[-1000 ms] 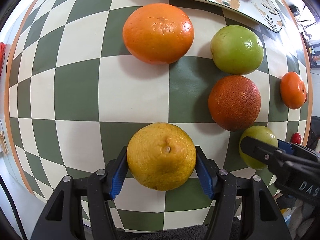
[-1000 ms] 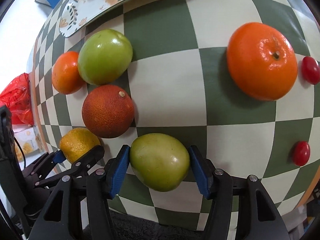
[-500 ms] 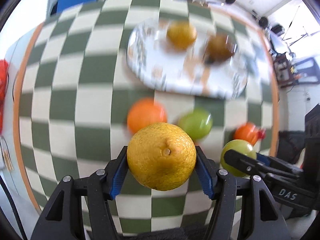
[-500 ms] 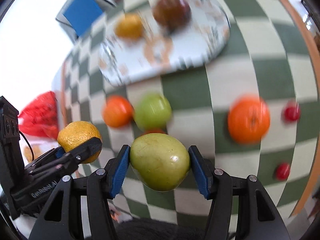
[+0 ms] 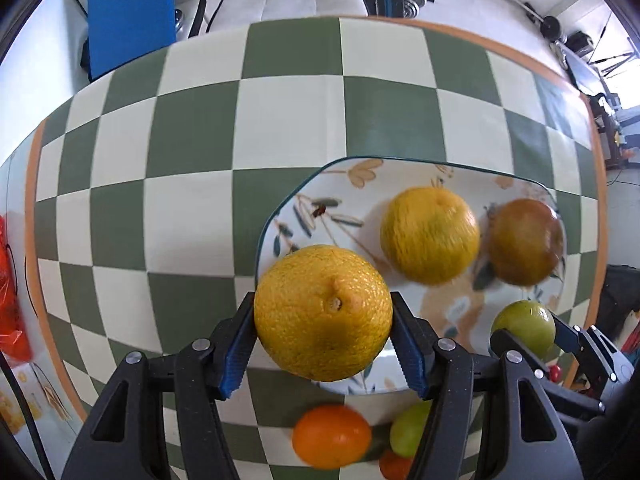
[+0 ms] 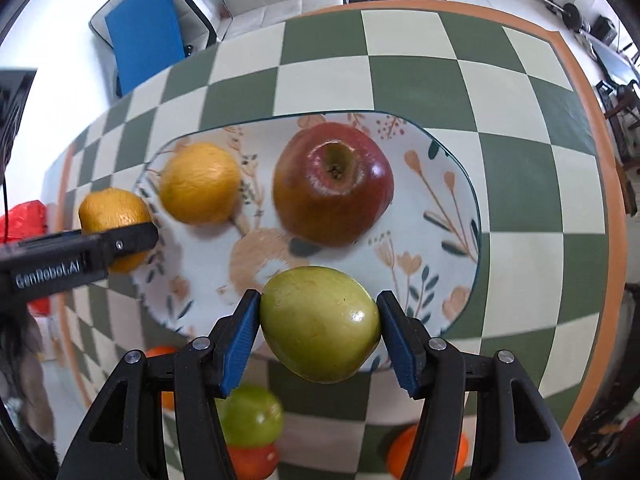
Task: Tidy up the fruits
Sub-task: 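Lower the green apple onto the plate with the right tool while the left tool sets the lemon there, then open both tools and lift them back from the plate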
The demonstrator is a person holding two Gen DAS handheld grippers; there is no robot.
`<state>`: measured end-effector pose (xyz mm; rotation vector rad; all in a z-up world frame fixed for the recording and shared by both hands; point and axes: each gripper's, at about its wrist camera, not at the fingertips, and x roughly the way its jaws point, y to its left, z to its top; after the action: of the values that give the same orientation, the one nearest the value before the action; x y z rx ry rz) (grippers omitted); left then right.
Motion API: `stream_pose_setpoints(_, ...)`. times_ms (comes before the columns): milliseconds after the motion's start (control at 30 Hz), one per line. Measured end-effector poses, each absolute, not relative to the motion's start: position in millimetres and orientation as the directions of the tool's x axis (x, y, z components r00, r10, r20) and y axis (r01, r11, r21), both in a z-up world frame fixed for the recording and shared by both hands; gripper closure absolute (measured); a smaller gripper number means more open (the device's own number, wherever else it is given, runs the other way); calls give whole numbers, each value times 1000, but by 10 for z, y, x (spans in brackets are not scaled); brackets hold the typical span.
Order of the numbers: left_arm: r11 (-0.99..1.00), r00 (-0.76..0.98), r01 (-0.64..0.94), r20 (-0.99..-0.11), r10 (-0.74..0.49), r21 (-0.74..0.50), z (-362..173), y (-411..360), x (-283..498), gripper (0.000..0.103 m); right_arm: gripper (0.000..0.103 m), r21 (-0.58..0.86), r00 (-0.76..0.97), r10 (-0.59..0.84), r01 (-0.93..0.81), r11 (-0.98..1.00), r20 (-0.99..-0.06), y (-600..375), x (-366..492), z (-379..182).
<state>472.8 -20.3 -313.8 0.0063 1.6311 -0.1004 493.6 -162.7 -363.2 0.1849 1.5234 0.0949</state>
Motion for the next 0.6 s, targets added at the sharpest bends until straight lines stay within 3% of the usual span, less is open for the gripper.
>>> stream_pose_setpoints(333, 995, -117, 79, -992, -55, -64, -3372, -289, 4820, 43, 40, 176, 41, 174, 58, 983, -984, -1669, 4966, -3782)
stream_pose_setpoints(367, 995, -116, 76, -992, -54, -63, -3374, -280, 4821, 43, 37, 174, 39, 172, 60, 983, -984, -1705, 4951, -3762)
stream_pose_setpoints(467, 995, -98, 78, -994, -52, -59, -3350, -274, 4852, 33, 22, 173, 50, 169, 77, 982, -984, -1786, 4947, -3710)
stream_pose_setpoints(533, 996, -84, 79, -995, -44, -51, -3310, -290, 4840, 15, 22, 175, 53, 171, 90, 980, -984, -1849, 4942, -3658)
stream_pose_setpoints(600, 996, -65, 74, -997, -44, -48, -3248, -266, 4833, 15, 15, 166, 56, 161, 100, 981, -985, -1911, 4922, -3589)
